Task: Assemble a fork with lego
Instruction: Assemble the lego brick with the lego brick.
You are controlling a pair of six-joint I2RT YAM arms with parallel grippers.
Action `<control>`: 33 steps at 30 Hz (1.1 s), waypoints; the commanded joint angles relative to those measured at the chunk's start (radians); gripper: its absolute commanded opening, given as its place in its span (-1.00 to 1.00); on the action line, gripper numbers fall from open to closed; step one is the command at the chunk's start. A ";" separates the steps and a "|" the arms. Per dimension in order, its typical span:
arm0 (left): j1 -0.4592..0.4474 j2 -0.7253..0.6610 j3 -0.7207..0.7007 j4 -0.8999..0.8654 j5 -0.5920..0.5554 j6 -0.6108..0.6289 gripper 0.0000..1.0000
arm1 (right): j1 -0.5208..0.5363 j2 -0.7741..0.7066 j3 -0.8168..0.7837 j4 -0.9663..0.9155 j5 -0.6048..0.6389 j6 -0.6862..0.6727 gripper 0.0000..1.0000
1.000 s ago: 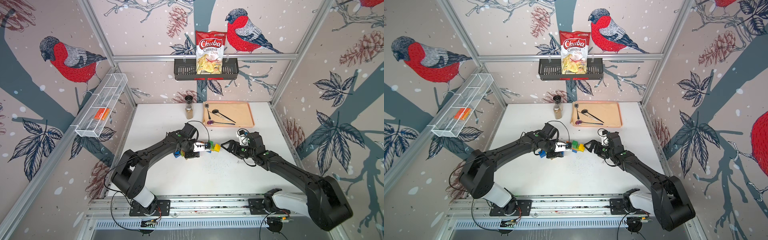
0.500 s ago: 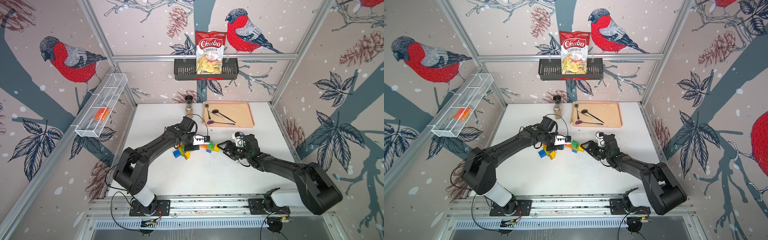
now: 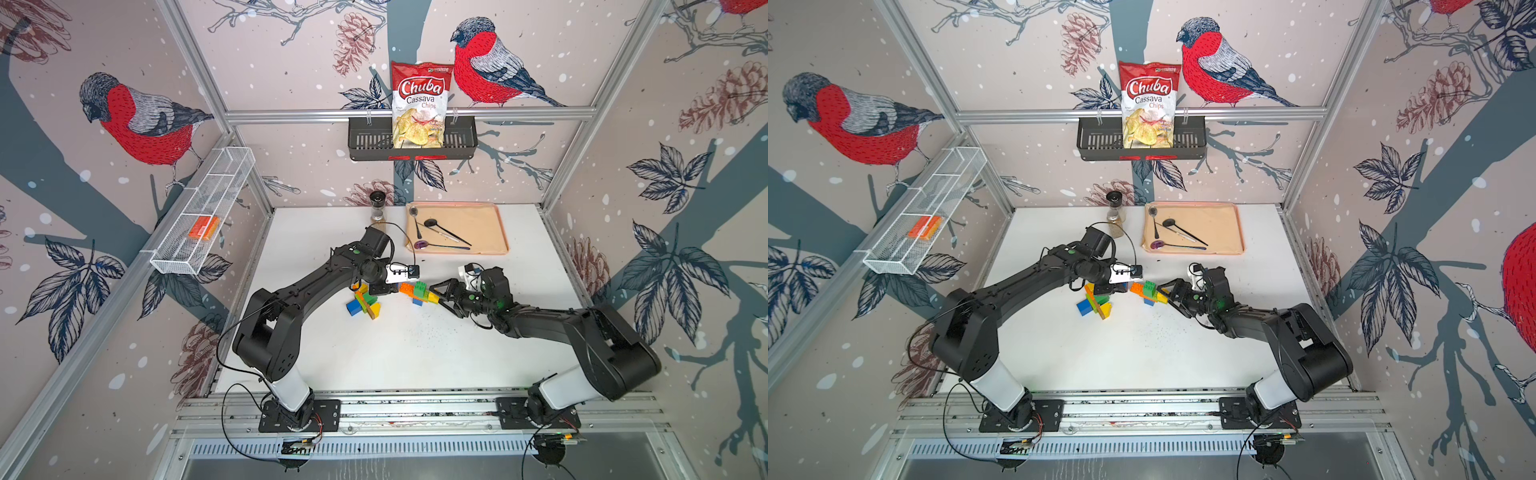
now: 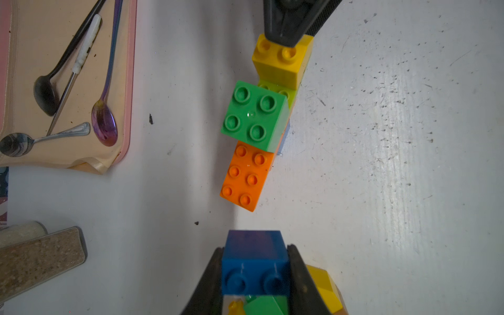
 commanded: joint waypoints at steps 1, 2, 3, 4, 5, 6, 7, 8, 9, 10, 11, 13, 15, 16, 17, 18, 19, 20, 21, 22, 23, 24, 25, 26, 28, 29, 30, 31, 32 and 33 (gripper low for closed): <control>0.007 0.011 0.015 -0.015 0.002 0.017 -1.00 | 0.000 0.028 0.011 0.076 -0.030 0.028 0.61; 0.009 0.014 0.018 -0.018 0.002 0.019 -1.00 | -0.002 0.033 0.014 0.080 -0.031 0.030 0.60; 0.012 0.017 0.021 -0.021 0.002 0.020 -1.00 | -0.003 0.036 0.017 0.080 -0.033 0.029 0.58; 0.014 0.018 0.023 -0.023 0.006 0.020 -1.00 | -0.003 0.040 0.019 0.075 -0.032 0.027 0.58; 0.017 0.019 0.025 -0.023 0.010 0.020 -1.00 | -0.004 0.046 0.026 0.066 -0.033 0.021 0.57; 0.019 0.019 0.022 -0.022 0.012 0.020 -1.00 | -0.006 0.051 0.030 0.060 -0.036 0.016 0.53; 0.021 0.017 0.022 -0.020 0.014 0.018 -1.00 | -0.008 0.058 0.031 0.064 -0.039 0.016 0.51; 0.021 0.017 0.021 -0.018 0.015 0.018 -1.00 | -0.010 0.067 0.035 0.067 -0.045 0.017 0.50; 0.023 0.017 0.021 -0.018 0.015 0.017 -1.00 | -0.014 0.073 0.038 0.068 -0.050 0.017 0.46; 0.025 0.017 0.021 -0.018 0.017 0.017 -1.00 | -0.015 0.078 0.041 0.068 -0.053 0.017 0.41; 0.026 0.017 0.021 -0.019 0.015 0.015 -1.00 | -0.016 0.082 0.046 0.066 -0.056 0.014 0.39; 0.028 0.017 0.021 -0.020 0.015 0.013 -1.00 | -0.018 0.087 0.060 0.039 -0.058 -0.004 0.39; 0.029 0.017 0.021 -0.021 0.015 0.014 -1.00 | -0.020 0.092 0.075 0.011 -0.060 -0.022 0.37; 0.031 0.017 0.020 -0.019 0.015 0.013 -1.00 | -0.023 0.095 0.081 0.000 -0.062 -0.030 0.36; 0.031 0.017 0.021 -0.021 0.015 0.014 -1.00 | -0.027 0.098 0.087 -0.011 -0.063 -0.036 0.36; 0.032 0.017 0.021 -0.022 0.014 0.013 -1.00 | -0.032 0.103 0.092 -0.019 -0.065 -0.041 0.35; 0.033 0.017 0.022 -0.023 0.013 0.013 -1.00 | -0.035 0.106 0.097 -0.025 -0.067 -0.046 0.34; 0.033 0.019 0.021 -0.023 0.014 0.013 -1.00 | -0.037 0.112 0.104 -0.036 -0.072 -0.054 0.32; 0.035 0.018 0.021 -0.025 0.014 0.012 -1.00 | -0.039 0.117 0.112 -0.046 -0.075 -0.062 0.32; 0.035 0.018 0.021 -0.026 0.014 0.011 -1.00 | -0.038 0.123 0.118 -0.055 -0.076 -0.071 0.32; 0.036 0.019 0.020 -0.026 0.014 0.009 -1.00 | -0.038 0.128 0.127 -0.070 -0.077 -0.081 0.32; 0.037 0.020 0.020 -0.028 0.016 0.009 -1.00 | -0.039 0.134 0.134 -0.083 -0.078 -0.094 0.34; 0.037 0.021 0.020 -0.028 0.018 0.007 -1.00 | -0.038 0.138 0.140 -0.095 -0.078 -0.103 0.37; 0.039 0.020 0.019 -0.027 0.020 0.006 -1.00 | -0.038 0.140 0.145 -0.104 -0.078 -0.111 0.40; 0.039 0.018 0.020 -0.029 0.021 0.004 -1.00 | -0.036 0.135 0.148 -0.120 -0.078 -0.125 0.43; 0.040 0.016 0.019 -0.030 0.021 0.004 -1.00 | -0.034 0.132 0.151 -0.138 -0.075 -0.136 0.43; 0.041 0.015 0.020 -0.029 0.022 0.004 -1.00 | -0.033 0.126 0.149 -0.151 -0.071 -0.141 0.43; 0.041 0.014 0.019 -0.029 0.023 0.004 -1.00 | -0.033 0.121 0.145 -0.155 -0.070 -0.146 0.43; 0.040 0.013 0.020 -0.028 0.026 0.004 -1.00 | -0.033 0.116 0.140 -0.158 -0.069 -0.146 0.42; 0.041 0.013 0.021 -0.029 0.030 0.005 -1.00 | -0.033 0.112 0.136 -0.156 -0.066 -0.143 0.40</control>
